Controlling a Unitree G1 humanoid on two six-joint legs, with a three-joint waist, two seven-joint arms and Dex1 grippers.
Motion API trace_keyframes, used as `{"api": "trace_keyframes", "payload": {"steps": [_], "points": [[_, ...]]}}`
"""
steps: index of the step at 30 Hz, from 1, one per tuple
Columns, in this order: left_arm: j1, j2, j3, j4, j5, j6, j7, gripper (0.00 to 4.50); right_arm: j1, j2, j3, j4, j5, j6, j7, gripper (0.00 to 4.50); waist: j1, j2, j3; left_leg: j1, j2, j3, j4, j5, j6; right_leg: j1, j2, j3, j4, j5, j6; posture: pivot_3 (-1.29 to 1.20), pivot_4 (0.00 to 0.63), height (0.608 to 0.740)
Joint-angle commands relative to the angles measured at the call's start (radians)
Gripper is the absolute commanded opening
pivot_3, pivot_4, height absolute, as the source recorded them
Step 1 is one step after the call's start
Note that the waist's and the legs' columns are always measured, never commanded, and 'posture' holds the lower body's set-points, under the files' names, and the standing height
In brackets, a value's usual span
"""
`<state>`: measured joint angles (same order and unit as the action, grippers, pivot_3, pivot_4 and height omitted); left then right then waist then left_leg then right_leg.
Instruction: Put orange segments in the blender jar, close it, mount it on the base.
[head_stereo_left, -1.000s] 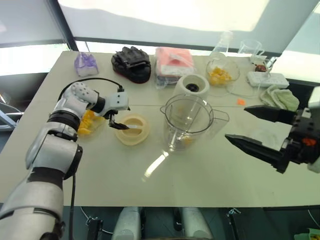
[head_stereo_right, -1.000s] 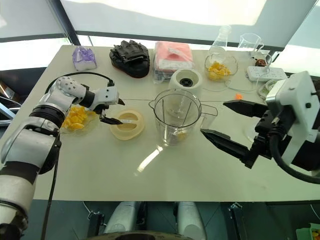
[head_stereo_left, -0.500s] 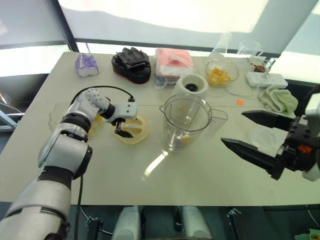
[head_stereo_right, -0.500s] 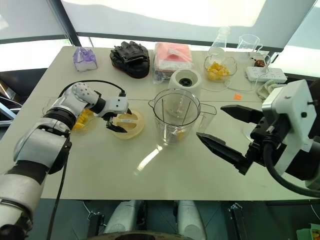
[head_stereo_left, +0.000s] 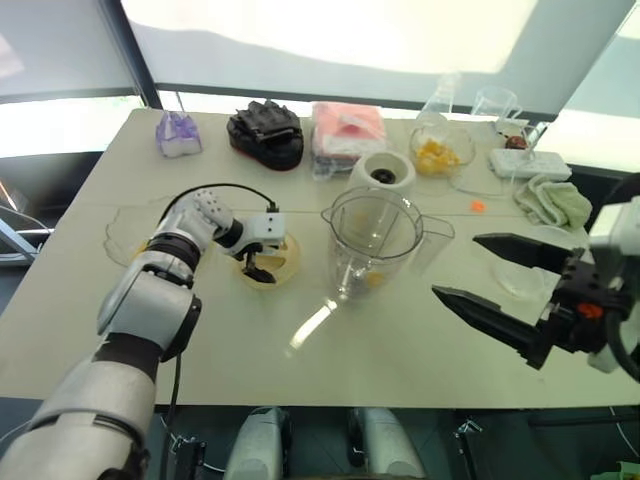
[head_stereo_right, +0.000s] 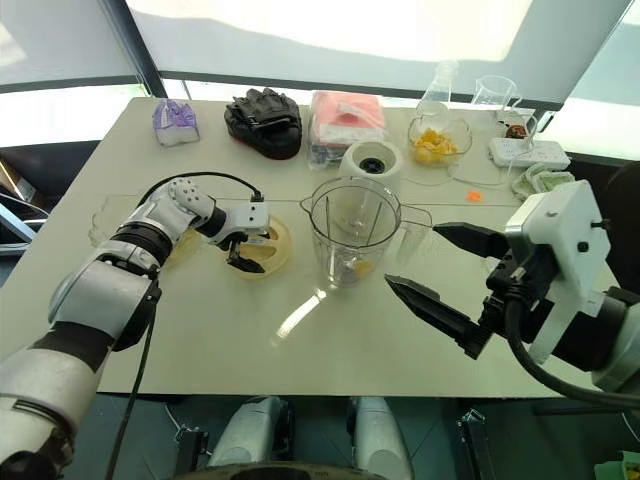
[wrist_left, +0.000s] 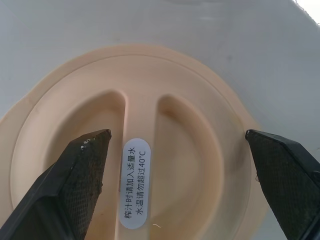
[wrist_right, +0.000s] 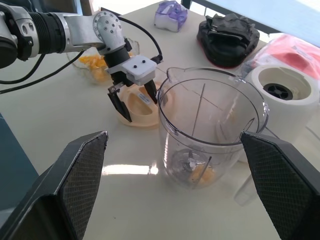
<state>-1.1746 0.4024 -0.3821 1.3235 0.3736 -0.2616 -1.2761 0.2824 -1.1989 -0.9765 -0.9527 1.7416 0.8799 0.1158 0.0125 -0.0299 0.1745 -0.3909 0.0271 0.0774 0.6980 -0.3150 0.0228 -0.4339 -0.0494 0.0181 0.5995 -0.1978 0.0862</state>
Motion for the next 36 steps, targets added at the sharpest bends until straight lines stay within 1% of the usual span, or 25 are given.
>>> {"api": "trace_keyframes", "payload": {"steps": [1,4,5,7,8,15,18,21,25,28,33,36], "points": [[0.007,0.001,-0.017,0.011,0.036,0.019,0.036,3.24,0.001,0.003,-0.010,-0.013,-0.014,-0.028,0.002,4.50,0.000,0.000,-0.001,0.001,0.000,0.000,0.000,0.000,0.000,0.001,0.000,0.000,0.000,0.000,-0.001,0.00,0.150,0.740],[0.017,-0.007,-0.011,0.015,0.036,0.042,0.046,1.78,0.004,0.001,-0.007,-0.013,-0.023,-0.032,0.005,4.50,-0.004,0.003,-0.006,0.002,0.001,0.000,0.000,0.000,0.000,0.001,0.000,0.000,0.000,0.001,-0.001,0.00,0.150,0.740],[0.020,-0.008,-0.010,0.016,0.038,0.043,0.049,1.37,0.005,0.000,-0.007,-0.012,-0.027,-0.032,0.007,4.50,-0.006,0.003,-0.006,0.002,0.001,0.001,0.000,0.000,0.000,0.001,0.000,0.001,0.000,0.001,-0.001,0.00,0.150,0.740],[0.027,-0.008,-0.011,0.015,0.046,0.039,0.056,0.29,0.009,0.000,-0.006,-0.011,-0.036,-0.031,0.012,4.50,-0.003,0.003,-0.006,0.001,0.002,0.001,0.000,0.000,0.000,0.001,0.002,0.000,0.000,0.001,-0.001,0.00,0.150,0.740],[0.031,-0.007,-0.011,0.015,0.049,0.038,0.061,0.23,0.010,0.000,-0.004,-0.011,-0.040,-0.032,0.014,4.50,-0.001,0.003,-0.006,0.001,0.002,0.001,0.000,0.000,0.000,0.001,0.002,0.000,0.000,0.001,-0.001,0.00,0.150,0.740],[0.038,0.007,0.011,0.006,0.034,0.021,0.059,0.23,0.003,-0.001,0.030,-0.004,-0.074,-0.037,0.029,4.50,-0.001,0.003,-0.009,0.001,0.002,0.001,0.000,0.000,0.000,0.000,0.001,0.001,0.000,0.001,-0.001,0.00,0.150,0.740],[0.007,0.031,0.057,-0.012,-0.013,0.004,0.017,0.23,0.000,0.004,0.062,-0.002,-0.087,-0.044,0.034,4.50,-0.004,0.003,-0.009,0.001,0.002,0.001,0.000,0.000,0.000,0.000,0.001,0.001,0.000,0.001,-0.002,0.00,0.150,0.740],[-0.043,0.063,0.116,-0.041,-0.078,0.010,-0.063,0.23,0.031,0.033,0.090,-0.015,-0.117,-0.034,0.048,4.50,-0.001,0.003,-0.008,-0.002,0.002,0.001,0.000,0.000,0.000,-0.003,0.002,0.000,0.000,0.001,-0.002,0.00,0.150,0.740],[-0.115,0.104,0.168,-0.086,-0.132,0.051,-0.132,0.23,0.092,0.101,0.155,-0.025,-0.222,-0.030,0.091,4.50,0.004,0.002,-0.008,-0.007,0.002,0.000,0.000,0.000,0.000,-0.007,0.003,0.000,0.000,0.001,-0.002,0.00,0.150,0.740],[-0.181,0.143,0.200,-0.128,-0.166,0.069,-0.186,0.23,0.111,0.143,0.235,-0.013,-0.325,-0.046,0.132,4.50,0.001,0.002,-0.008,-0.009,0.001,0.000,0.000,0.000,0.000,-0.008,0.002,0.000,-0.001,0.001,-0.002,0.00,0.150,0.740],[-0.291,0.157,0.238,-0.158,-0.220,0.118,-0.243,0.23,0.117,0.183,0.325,0.017,-0.457,-0.061,0.195,4.50,0.000,0.002,-0.008,-0.009,0.000,0.001,0.001,0.000,0.000,-0.008,0.002,0.001,-0.002,0.001,-0.002,0.00,0.150,0.740],[-0.357,0.159,0.246,-0.158,-0.232,0.104,-0.254,0.23,0.122,0.193,0.333,0.033,-0.510,-0.069,0.232,4.50,0.001,0.002,-0.008,-0.009,0.000,0.001,0.001,0.000,0.000,-0.008,0.003,0.001,-0.001,0.001,-0.001,0.00,0.150,0.740]]}}
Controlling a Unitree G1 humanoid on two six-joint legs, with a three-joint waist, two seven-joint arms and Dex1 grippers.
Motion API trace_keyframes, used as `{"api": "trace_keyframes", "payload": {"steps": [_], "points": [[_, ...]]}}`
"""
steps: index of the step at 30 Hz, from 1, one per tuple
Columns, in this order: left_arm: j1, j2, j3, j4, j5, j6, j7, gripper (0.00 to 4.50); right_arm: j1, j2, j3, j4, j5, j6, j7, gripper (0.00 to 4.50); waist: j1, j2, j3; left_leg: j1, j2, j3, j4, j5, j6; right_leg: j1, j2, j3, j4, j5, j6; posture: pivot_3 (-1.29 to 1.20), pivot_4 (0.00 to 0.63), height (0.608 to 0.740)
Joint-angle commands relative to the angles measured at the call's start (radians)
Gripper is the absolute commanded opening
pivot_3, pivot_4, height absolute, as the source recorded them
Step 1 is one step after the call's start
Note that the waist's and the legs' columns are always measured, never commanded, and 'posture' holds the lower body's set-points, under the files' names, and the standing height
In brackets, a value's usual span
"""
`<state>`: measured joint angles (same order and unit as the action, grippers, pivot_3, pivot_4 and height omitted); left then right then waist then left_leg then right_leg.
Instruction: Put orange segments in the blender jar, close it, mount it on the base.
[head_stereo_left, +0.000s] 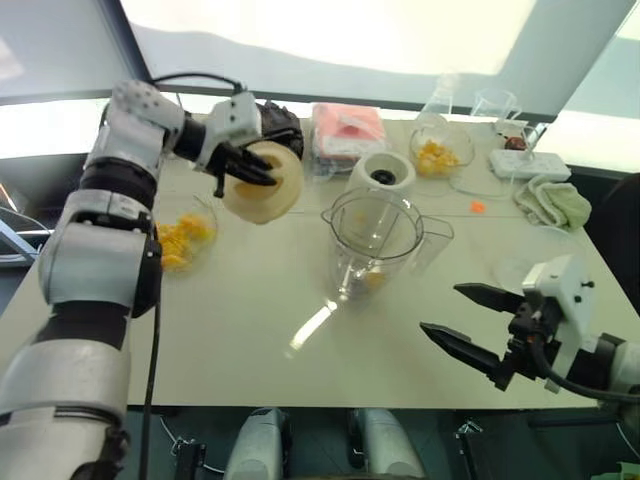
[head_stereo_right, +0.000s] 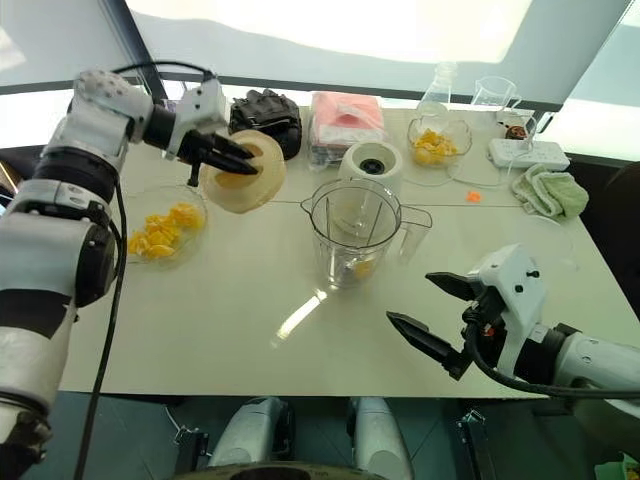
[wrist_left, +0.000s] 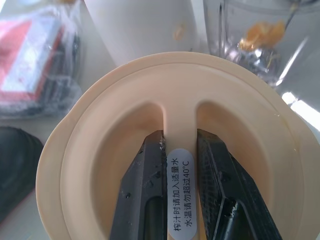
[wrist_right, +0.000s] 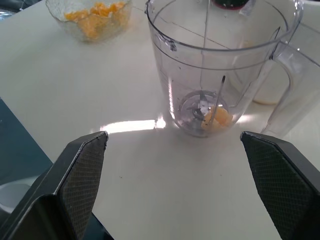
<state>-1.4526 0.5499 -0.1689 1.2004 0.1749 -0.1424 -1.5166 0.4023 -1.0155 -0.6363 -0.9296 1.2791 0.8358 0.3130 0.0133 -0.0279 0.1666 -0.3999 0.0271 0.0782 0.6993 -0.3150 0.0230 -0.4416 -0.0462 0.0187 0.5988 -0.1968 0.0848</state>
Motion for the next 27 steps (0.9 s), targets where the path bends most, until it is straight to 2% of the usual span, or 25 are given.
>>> {"api": "trace_keyframes", "payload": {"steps": [1,5,10,13,20,27], "points": [[-0.109,0.010,0.033,-0.029,-0.035,-0.030,-0.011,0.23,-0.009,0.014,-0.014,0.021,-0.063,-0.032,0.040,4.50,0.000,0.000,0.000,0.000,0.000,0.000,0.000,0.000,0.000,0.000,0.000,0.000,0.000,0.000,0.000,0.00,0.150,0.740],[-0.220,-0.018,0.053,0.007,-0.063,-0.012,-0.034,0.23,-0.069,0.022,-0.029,0.064,-0.095,-0.051,0.043,4.50,-0.001,0.000,0.000,0.000,0.000,0.000,0.000,0.000,0.000,0.000,0.001,0.000,0.000,0.000,0.000,0.00,0.150,0.740],[-0.297,-0.088,0.069,0.022,-0.158,0.065,-0.098,0.23,-0.123,0.044,0.087,0.092,-0.229,-0.072,0.028,4.50,-0.001,0.000,0.000,0.000,-0.002,0.000,0.000,0.000,0.000,0.000,0.001,0.000,0.000,0.000,0.000,0.00,0.150,0.740],[-0.322,-0.158,0.012,0.005,-0.244,0.117,-0.098,0.23,-0.192,0.094,0.202,0.118,-0.308,-0.091,-0.001,4.50,0.001,0.000,0.000,0.000,-0.002,-0.001,0.000,0.000,0.000,0.000,0.001,0.000,0.001,0.000,0.000,0.00,0.150,0.740],[-0.323,-0.252,-0.147,0.007,-0.308,0.128,-0.098,0.23,-0.264,0.169,0.320,0.159,-0.446,-0.110,-0.021,4.50,-0.006,0.001,0.000,0.000,-0.003,0.000,0.000,0.000,0.000,-0.002,0.002,0.002,0.001,0.000,0.001,0.00,0.150,0.740],[-0.285,-0.296,-0.335,-0.027,-0.369,0.104,-0.098,0.23,-0.327,0.301,0.445,0.206,-0.640,-0.146,-0.118,4.50,-0.003,0.001,0.000,-0.001,-0.003,0.000,0.000,0.000,0.000,-0.003,0.002,0.003,0.002,-0.001,0.000,0.00,0.150,0.740]]}}
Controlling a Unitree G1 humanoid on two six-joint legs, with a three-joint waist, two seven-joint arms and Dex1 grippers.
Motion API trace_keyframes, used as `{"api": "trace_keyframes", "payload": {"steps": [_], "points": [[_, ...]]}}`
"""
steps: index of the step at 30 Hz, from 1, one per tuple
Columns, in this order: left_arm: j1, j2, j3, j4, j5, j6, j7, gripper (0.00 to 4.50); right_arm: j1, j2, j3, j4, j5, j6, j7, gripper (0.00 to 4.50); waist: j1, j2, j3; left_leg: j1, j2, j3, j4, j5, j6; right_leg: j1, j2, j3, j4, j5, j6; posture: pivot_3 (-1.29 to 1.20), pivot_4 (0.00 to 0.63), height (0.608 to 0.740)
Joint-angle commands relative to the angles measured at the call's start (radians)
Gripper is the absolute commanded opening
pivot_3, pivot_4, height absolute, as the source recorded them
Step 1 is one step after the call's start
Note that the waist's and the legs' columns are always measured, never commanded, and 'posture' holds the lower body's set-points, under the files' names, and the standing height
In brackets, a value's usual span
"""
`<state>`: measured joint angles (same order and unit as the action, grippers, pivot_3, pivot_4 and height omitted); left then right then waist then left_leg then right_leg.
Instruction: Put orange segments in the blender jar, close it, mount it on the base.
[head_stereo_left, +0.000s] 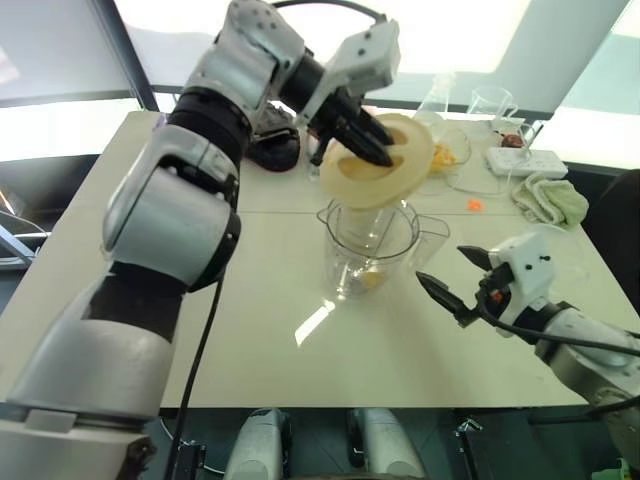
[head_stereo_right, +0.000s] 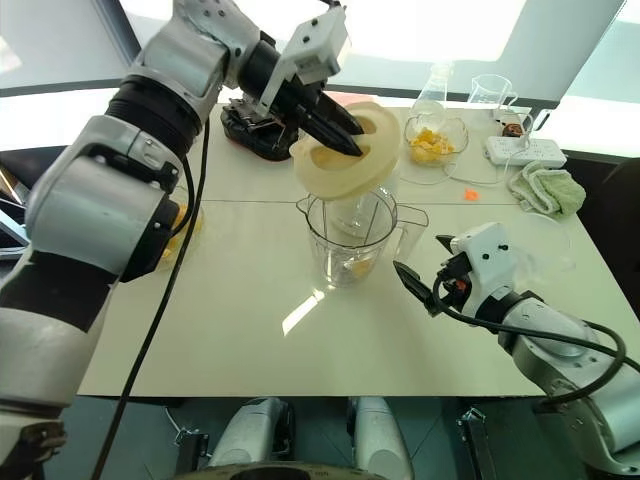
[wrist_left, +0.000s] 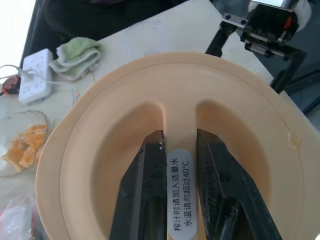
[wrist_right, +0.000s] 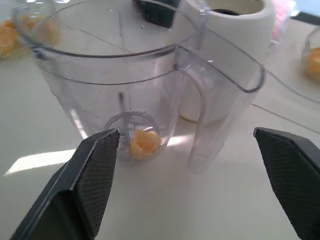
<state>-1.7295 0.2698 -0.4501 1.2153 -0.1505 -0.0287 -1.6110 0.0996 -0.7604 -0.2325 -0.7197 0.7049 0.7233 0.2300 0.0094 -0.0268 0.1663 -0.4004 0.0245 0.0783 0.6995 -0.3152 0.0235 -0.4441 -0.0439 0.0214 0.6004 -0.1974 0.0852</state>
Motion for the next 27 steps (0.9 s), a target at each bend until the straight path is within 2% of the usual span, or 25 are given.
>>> {"api": "trace_keyframes", "payload": {"steps": [1,10,20,27], "points": [[-0.007,-0.020,-0.072,-0.044,-0.049,-0.007,-0.003,0.23,-0.034,0.067,0.058,0.002,-0.088,-0.036,-0.046,4.50,0.001,0.000,0.000,0.000,0.000,0.000,0.000,0.000,0.000,0.000,0.000,0.000,0.000,0.000,0.000,0.00,0.150,0.740],[0.055,-0.053,-0.235,-0.057,-0.038,-0.076,-0.003,0.23,-0.138,0.224,0.192,0.115,-0.319,-0.080,-0.147,4.50,-0.001,0.001,0.000,-0.001,0.000,0.000,0.000,0.000,0.000,-0.001,0.000,0.000,0.000,0.000,0.000,0.00,0.150,0.740],[0.066,-0.067,-0.295,-0.035,-0.047,-0.089,-0.003,0.23,-0.198,0.345,0.247,0.274,-0.504,-0.158,-0.189,4.50,-0.003,0.001,0.000,-0.001,-0.001,0.000,0.000,0.000,0.000,-0.001,0.000,0.001,0.000,0.000,0.000,0.00,0.150,0.740],[0.068,-0.069,-0.324,-0.046,-0.080,-0.032,-0.003,0.23,-0.212,0.389,0.257,0.296,-0.558,-0.171,-0.169,4.50,-0.005,0.001,0.000,-0.001,-0.001,0.000,0.000,0.000,0.000,-0.001,0.000,0.000,0.000,0.000,0.000,0.00,0.150,0.740]]}}
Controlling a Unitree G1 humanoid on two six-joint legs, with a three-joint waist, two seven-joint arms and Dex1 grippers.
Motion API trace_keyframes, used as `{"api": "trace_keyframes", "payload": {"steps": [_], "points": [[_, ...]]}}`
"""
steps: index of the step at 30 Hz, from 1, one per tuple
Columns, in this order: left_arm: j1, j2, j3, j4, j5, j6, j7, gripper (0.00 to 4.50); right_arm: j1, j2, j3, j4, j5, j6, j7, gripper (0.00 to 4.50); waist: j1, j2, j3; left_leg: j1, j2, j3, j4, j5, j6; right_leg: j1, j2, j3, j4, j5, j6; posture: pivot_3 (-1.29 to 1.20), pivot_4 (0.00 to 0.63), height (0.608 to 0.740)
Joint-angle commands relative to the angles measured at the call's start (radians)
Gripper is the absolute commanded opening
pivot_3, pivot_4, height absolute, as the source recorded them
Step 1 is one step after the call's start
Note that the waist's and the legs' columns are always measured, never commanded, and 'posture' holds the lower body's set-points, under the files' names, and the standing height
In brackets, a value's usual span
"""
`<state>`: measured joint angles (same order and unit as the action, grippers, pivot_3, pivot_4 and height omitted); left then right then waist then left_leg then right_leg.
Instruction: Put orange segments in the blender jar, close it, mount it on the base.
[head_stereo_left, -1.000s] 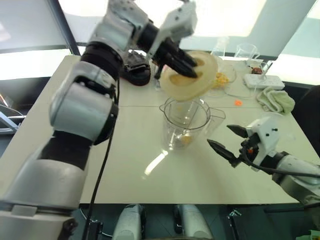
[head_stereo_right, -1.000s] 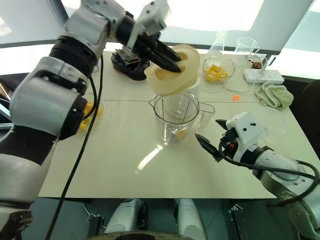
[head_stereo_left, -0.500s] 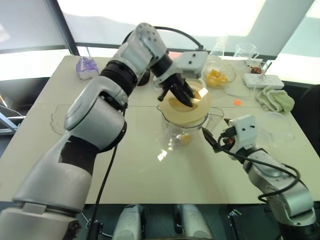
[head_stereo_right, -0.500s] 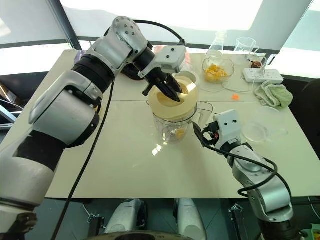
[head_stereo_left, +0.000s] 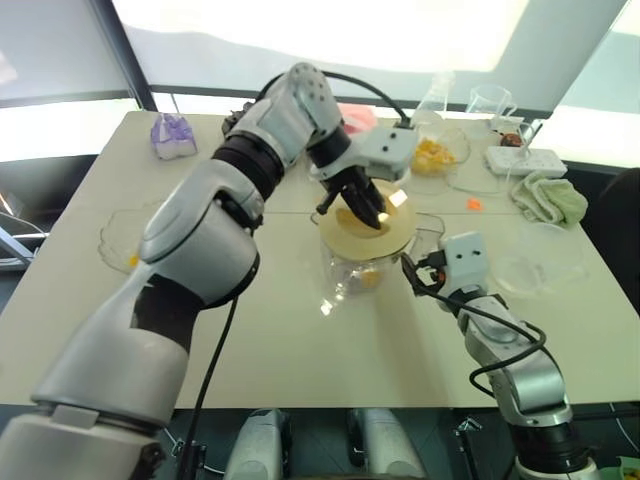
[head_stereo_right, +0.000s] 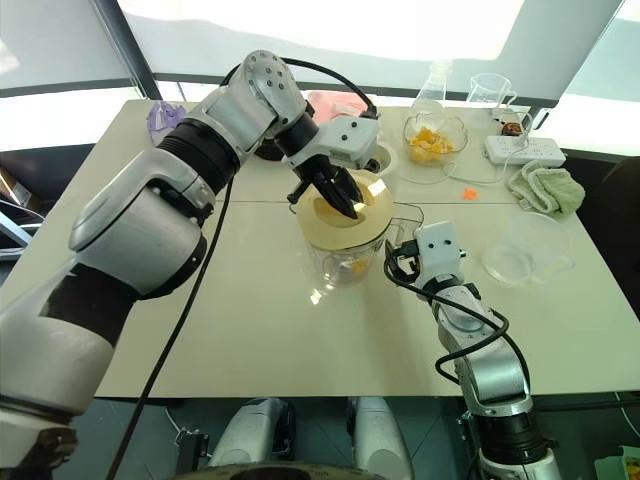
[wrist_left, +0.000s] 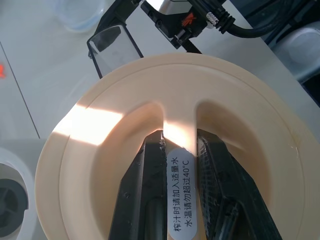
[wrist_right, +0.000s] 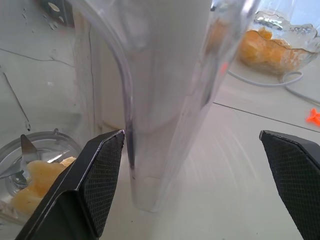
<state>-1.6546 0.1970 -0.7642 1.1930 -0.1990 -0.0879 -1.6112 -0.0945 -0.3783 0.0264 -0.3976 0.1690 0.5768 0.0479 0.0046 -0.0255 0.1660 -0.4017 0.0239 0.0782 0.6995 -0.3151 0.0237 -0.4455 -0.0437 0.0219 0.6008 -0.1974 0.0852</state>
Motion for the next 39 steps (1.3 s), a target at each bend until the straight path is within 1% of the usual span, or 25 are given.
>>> {"api": "trace_keyframes", "payload": {"steps": [1,4,8,12,20,21,22,26,27,28,31,36,39], "points": [[-0.007,0.004,-0.015,-0.020,-0.025,0.031,-0.003,0.23,-0.021,0.010,0.000,-0.026,-0.028,-0.024,0.016,4.50,-0.001,0.000,0.000,0.000,0.000,0.000,0.000,0.000,0.000,0.000,0.000,0.000,0.000,0.000,0.000,0.00,0.150,0.740],[-0.013,-0.004,-0.037,0.007,0.053,0.029,-0.003,0.23,-0.032,0.022,-0.005,-0.024,-0.049,-0.023,0.011,4.50,-0.001,0.000,0.000,0.000,0.000,0.000,0.000,0.000,0.000,0.000,0.000,0.000,0.000,0.000,0.000,0.00,0.150,0.740],[-0.003,-0.025,-0.029,-0.004,0.027,0.089,-0.003,0.23,-0.046,0.044,-0.008,0.016,-0.084,-0.040,-0.004,4.50,-0.001,0.000,0.000,0.001,0.000,0.000,0.000,0.000,0.000,0.001,0.000,0.000,0.001,0.000,0.000,0.00,0.150,0.740],[0.021,-0.027,-0.031,-0.006,0.047,0.063,-0.003,0.23,-0.065,0.075,-0.001,0.058,-0.107,-0.068,-0.009,4.50,-0.002,0.000,0.000,0.003,0.000,0.000,0.000,0.000,0.000,0.002,0.000,0.000,0.001,0.000,0.000,0.00,0.150,0.740],[0.024,-0.043,0.006,0.004,0.047,0.126,-0.003,0.23,-0.104,0.121,-0.001,0.124,-0.140,-0.102,-0.008,4.50,-0.016,0.000,0.000,0.005,0.000,0.000,0.000,0.000,0.000,0.003,0.000,0.001,0.002,0.000,0.000,0.00,0.150,0.740],[0.024,-0.043,0.009,0.007,0.048,0.127,-0.003,0.23,-0.107,0.125,-0.001,0.128,-0.142,-0.106,-0.007,3.96,-0.017,0.000,0.000,0.005,0.000,0.000,0.000,0.000,0.000,0.003,0.000,0.001,0.002,0.000,0.000,0.00,0.150,0.740],[0.026,-0.041,0.003,0.005,0.042,0.134,-0.003,0.23,-0.108,0.128,-0.001,0.130,-0.144,-0.109,-0.005,3.64,-0.017,0.000,0.000,0.005,0.000,0.000,0.000,0.000,0.000,0.003,0.000,0.001,0.002,0.000,0.001,0.00,0.150,0.740],[0.040,-0.025,-0.019,-0.013,0.020,0.131,-0.003,0.23,-0.108,0.132,0.011,0.124,-0.156,-0.113,0.008,1.57,-0.017,0.001,0.000,0.005,0.000,0.000,0.000,0.000,0.000,0.003,0.000,0.001,0.003,-0.001,0.001,0.00,0.150,0.740],[0.042,-0.022,-0.026,-0.018,0.016,0.132,-0.003,0.23,-0.107,0.133,0.014,0.121,-0.157,-0.113,0.010,1.15,-0.016,0.002,-0.001,0.005,0.000,0.000,0.000,0.000,0.000,0.003,0.000,0.001,0.004,-0.001,0.001,0.00,0.150,0.740],[0.044,-0.022,-0.025,-0.017,0.018,0.135,-0.003,0.23,-0.106,0.136,0.015,0.117,-0.159,-0.111,0.009,0.96,-0.013,0.002,-0.001,0.006,0.000,0.000,0.000,0.000,0.000,0.004,0.000,0.001,0.004,-0.001,0.001,0.00,0.150,0.740],[0.046,-0.022,-0.020,-0.017,0.017,0.146,-0.003,0.23,-0.104,0.145,0.016,0.107,-0.164,-0.104,0.003,0.96,-0.010,0.002,-0.001,0.010,-0.001,-0.001,0.000,0.000,0.000,0.008,-0.002,0.001,0.004,-0.001,0.001,0.00,0.150,0.740],[0.052,-0.027,-0.006,-0.020,0.015,0.171,-0.003,0.23,-0.101,0.151,0.028,0.092,-0.173,-0.091,-0.001,0.96,-0.015,0.002,-0.001,0.010,-0.004,0.000,0.000,0.000,0.000,0.009,-0.003,0.003,0.003,-0.001,0.001,0.00,0.150,0.740],[0.042,-0.045,0.027,-0.010,0.027,0.245,-0.003,0.23,-0.103,0.154,0.029,0.093,-0.176,-0.082,-0.006,0.96,-0.015,0.002,-0.001,0.010,-0.004,-0.001,0.000,0.000,0.000,0.009,-0.003,0.002,0.003,-0.002,0.002,0.00,0.150,0.740]]}}
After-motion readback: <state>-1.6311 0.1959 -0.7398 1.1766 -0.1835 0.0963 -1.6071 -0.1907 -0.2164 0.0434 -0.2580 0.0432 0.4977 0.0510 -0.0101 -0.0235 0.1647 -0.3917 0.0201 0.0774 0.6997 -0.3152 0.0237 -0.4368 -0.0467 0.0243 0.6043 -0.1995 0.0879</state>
